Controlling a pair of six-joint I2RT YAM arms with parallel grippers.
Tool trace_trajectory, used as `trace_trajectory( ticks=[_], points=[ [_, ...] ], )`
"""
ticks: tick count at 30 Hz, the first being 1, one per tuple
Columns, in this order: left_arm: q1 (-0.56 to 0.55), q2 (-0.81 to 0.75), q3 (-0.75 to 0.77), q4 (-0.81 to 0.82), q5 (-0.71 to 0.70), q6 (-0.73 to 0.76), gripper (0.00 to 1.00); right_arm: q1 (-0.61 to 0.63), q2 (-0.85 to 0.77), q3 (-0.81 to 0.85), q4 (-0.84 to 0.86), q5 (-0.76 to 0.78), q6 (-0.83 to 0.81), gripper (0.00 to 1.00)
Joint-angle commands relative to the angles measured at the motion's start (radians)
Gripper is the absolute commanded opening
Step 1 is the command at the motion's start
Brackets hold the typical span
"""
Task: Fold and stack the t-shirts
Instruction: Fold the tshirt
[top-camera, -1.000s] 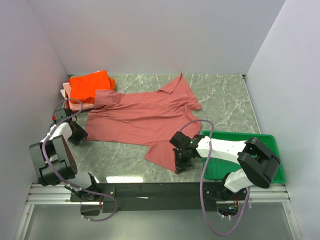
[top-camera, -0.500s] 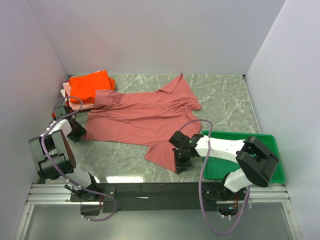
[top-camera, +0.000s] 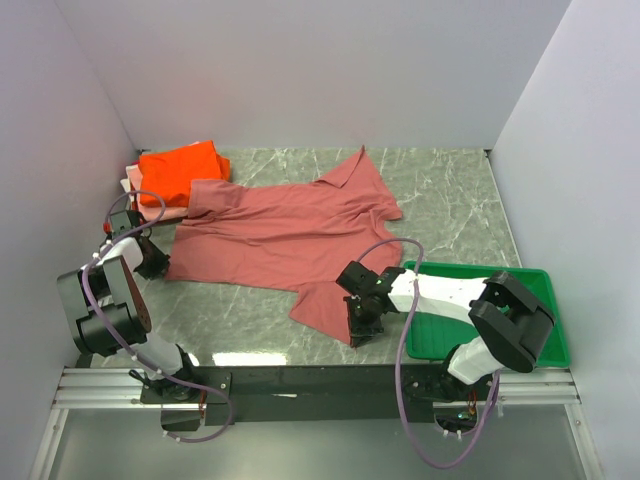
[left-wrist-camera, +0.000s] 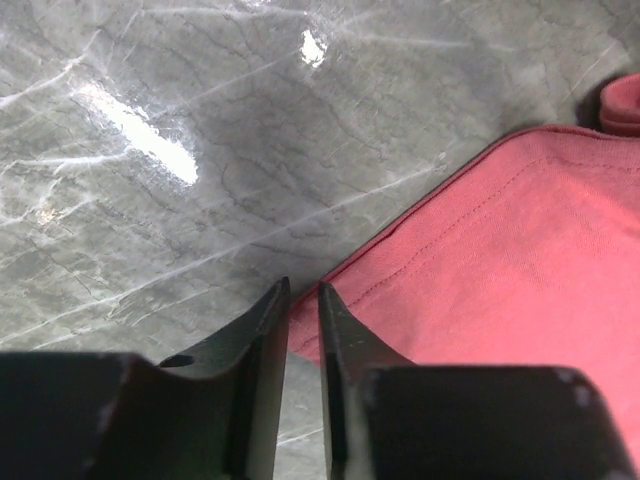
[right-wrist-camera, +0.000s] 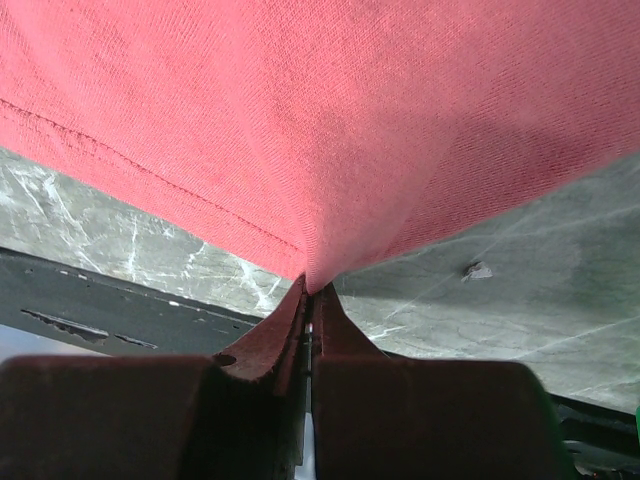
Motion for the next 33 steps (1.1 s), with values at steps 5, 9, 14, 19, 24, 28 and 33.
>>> trace_trajectory(
  ticks=[5, 9, 14, 19, 24, 28, 33],
  points=[
    [-0.008, -0.011, -0.048, -0.015, 0.057, 0.022, 0.13, 0.004, 0.036, -0.005, -0.011, 0.042, -0.014, 0.00],
    [-0.008, -0.047, -0.046, -0.038, 0.049, 0.025, 0.01, 0.005, 0.031, -0.010, -0.008, 0.042, -0.011, 0.00],
    [-0.008, -0.078, -0.027, -0.072, 0.051, 0.025, 0.01, 0.004, 0.020, -0.013, -0.008, 0.046, -0.009, 0.00],
    [-0.008, -0.144, -0.017, -0.120, 0.048, 0.013, 0.01, 0.005, 0.004, -0.023, -0.008, 0.052, -0.003, 0.00],
    [-0.008, -0.213, -0.007, -0.176, 0.008, 0.006, 0.01, 0.005, -0.013, -0.030, -0.017, 0.052, -0.005, 0.00],
    [-0.007, -0.242, -0.007, -0.189, -0.007, 0.000, 0.00, 0.005, -0.036, -0.037, -0.022, 0.050, -0.003, 0.00],
    [-0.008, -0.230, -0.005, -0.183, 0.019, -0.001, 0.11, 0.007, -0.047, -0.047, -0.016, 0.047, 0.001, 0.00]
  ],
)
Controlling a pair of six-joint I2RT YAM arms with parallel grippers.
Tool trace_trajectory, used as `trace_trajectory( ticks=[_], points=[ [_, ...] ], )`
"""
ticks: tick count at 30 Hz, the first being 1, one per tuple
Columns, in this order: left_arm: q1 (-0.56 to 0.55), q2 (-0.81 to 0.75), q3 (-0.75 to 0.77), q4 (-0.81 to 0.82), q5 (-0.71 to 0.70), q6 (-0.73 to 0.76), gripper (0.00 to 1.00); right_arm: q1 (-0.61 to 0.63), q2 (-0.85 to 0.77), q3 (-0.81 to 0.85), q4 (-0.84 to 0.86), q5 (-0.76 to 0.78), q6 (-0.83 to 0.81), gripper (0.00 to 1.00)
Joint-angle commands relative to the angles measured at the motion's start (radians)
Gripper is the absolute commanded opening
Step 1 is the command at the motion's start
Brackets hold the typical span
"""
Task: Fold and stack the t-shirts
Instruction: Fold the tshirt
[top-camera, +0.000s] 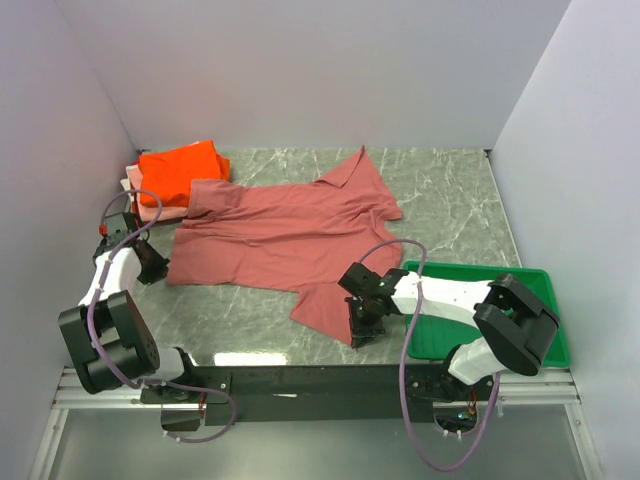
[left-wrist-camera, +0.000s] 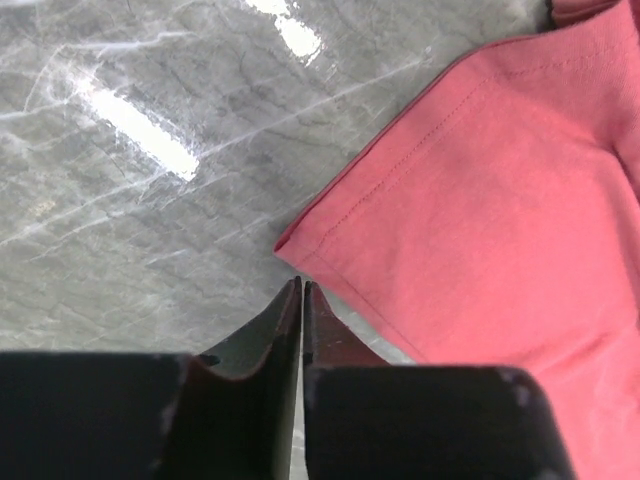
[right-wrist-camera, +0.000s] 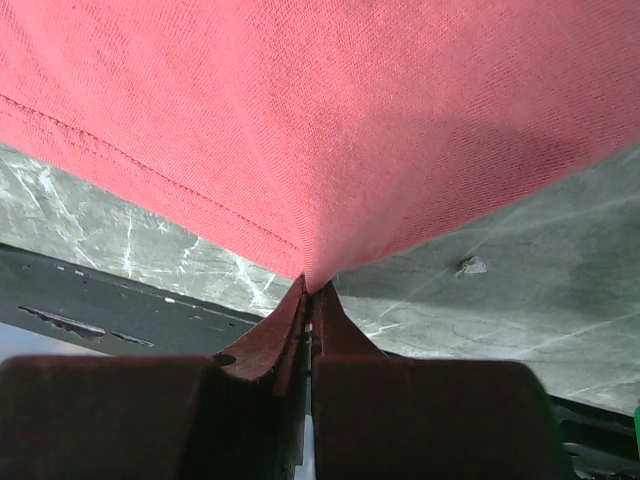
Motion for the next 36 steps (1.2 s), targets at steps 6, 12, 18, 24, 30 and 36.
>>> trace_trajectory(
  ticks=[6, 12, 18, 24, 30, 36],
  points=[
    [-0.013, 0.044, 0.005, 0.017, 0.005, 0.004, 0.27, 0.005, -0.024, -0.033, -0.010, 0.040, 0.005, 0.00],
    [-0.028, 0.089, 0.017, 0.048, -0.004, 0.001, 0.34, 0.005, -0.025, -0.036, -0.008, 0.038, 0.005, 0.00],
    [-0.045, 0.109, 0.008, 0.046, -0.025, -0.018, 0.36, 0.005, -0.027, -0.040, -0.008, 0.038, 0.008, 0.00],
    [-0.046, 0.124, -0.003, 0.057, -0.056, -0.042, 0.43, 0.005, -0.021, -0.036, -0.007, 0.037, 0.008, 0.00],
    [-0.048, 0.164, 0.003, 0.069, -0.068, -0.035, 0.45, 0.005, -0.018, -0.034, -0.008, 0.037, 0.008, 0.00],
    [-0.048, 0.195, -0.003, 0.101, -0.081, -0.028, 0.42, 0.005, -0.013, -0.030, -0.011, 0.037, 0.011, 0.00]
  ],
)
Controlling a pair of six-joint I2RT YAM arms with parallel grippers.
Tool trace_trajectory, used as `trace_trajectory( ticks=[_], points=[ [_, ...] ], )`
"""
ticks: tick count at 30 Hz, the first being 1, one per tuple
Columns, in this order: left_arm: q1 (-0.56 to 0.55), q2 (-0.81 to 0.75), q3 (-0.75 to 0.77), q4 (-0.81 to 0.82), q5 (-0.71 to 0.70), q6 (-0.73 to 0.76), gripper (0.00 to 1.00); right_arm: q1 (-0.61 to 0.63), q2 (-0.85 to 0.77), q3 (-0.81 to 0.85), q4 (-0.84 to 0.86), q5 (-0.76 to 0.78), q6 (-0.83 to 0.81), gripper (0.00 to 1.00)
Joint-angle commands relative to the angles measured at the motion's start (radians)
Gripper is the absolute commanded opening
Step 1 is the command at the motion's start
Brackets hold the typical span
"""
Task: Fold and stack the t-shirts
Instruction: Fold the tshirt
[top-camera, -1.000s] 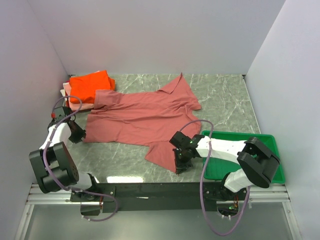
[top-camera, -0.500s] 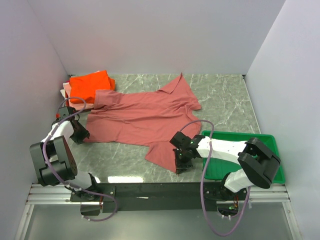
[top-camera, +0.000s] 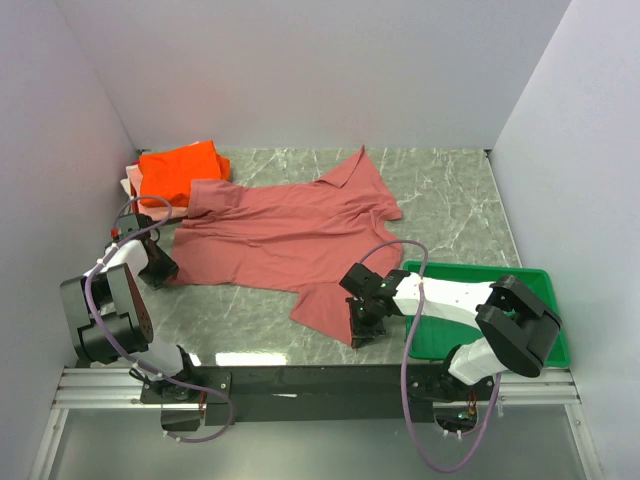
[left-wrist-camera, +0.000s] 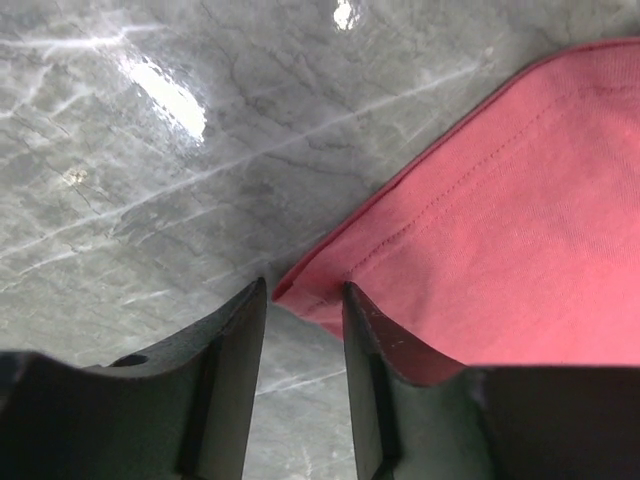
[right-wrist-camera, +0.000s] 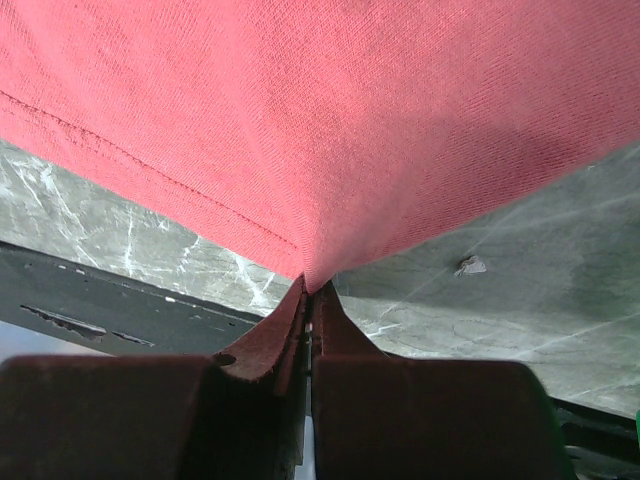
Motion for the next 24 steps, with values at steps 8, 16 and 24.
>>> trace_trajectory(
  ticks=[8, 16, 24],
  points=[
    [-0.003, 0.076, -0.003, 0.059, 0.002, 0.018, 0.17, 0.007, -0.031, -0.026, -0.042, 0.034, 0.022, 0.00],
    [-0.004, 0.037, -0.006, 0.041, 0.037, 0.015, 0.00, 0.010, -0.104, -0.023, -0.097, 0.011, 0.033, 0.00],
    [-0.003, -0.114, -0.020, -0.027, 0.074, -0.053, 0.00, 0.019, -0.247, -0.035, -0.214, 0.021, 0.060, 0.00]
  ],
)
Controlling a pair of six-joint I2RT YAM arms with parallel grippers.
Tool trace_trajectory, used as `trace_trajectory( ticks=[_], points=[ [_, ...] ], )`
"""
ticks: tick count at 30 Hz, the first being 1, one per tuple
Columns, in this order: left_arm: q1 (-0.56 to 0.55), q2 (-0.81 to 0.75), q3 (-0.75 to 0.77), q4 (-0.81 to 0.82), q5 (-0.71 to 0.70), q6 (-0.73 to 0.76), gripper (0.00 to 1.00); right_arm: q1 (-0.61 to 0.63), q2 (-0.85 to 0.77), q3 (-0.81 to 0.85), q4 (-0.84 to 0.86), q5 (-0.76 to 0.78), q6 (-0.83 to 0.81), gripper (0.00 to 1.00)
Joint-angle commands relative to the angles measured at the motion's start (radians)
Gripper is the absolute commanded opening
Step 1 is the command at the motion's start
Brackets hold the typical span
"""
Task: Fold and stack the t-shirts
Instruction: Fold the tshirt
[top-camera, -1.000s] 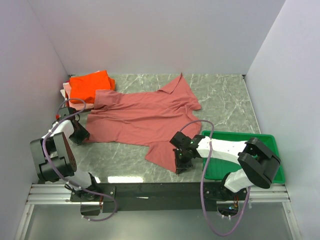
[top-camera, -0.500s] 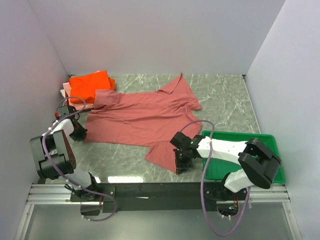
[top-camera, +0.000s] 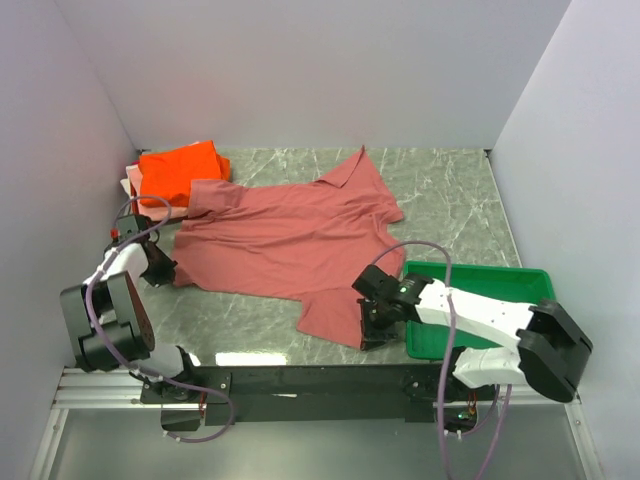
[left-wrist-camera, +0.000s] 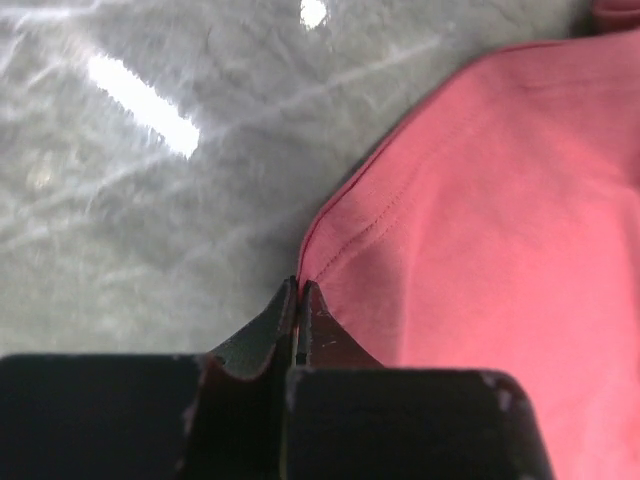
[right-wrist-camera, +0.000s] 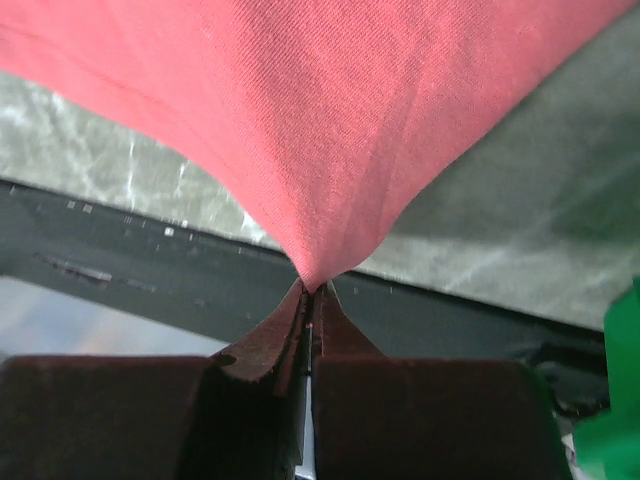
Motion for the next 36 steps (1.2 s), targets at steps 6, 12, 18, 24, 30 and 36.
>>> trace_trajectory(
  ticks=[6, 12, 18, 24, 30, 36],
  points=[
    [-0.003, -0.240, -0.012, -0.129, 0.031, -0.104, 0.00, 0.019, -0.157, -0.030, -0.143, 0.018, 0.048, 0.00],
    [-0.003, -0.349, 0.016, -0.229, 0.052, -0.148, 0.00, 0.033, -0.237, -0.030, -0.215, 0.021, 0.056, 0.00],
    [-0.003, -0.439, 0.019, -0.326, 0.051, -0.158, 0.00, 0.042, -0.310, -0.026, -0.284, 0.012, 0.061, 0.00],
    [-0.020, -0.539, 0.024, -0.435, 0.051, -0.162, 0.00, 0.053, -0.358, -0.017, -0.339, -0.010, 0.058, 0.00],
    [-0.028, -0.585, 0.011, -0.449, 0.026, -0.173, 0.00, 0.051, -0.343, 0.040, -0.358, 0.027, 0.035, 0.00],
    [-0.027, -0.532, 0.008, -0.368, 0.089, -0.151, 0.00, 0.027, -0.209, 0.149, -0.359, 0.121, -0.014, 0.00]
  ],
)
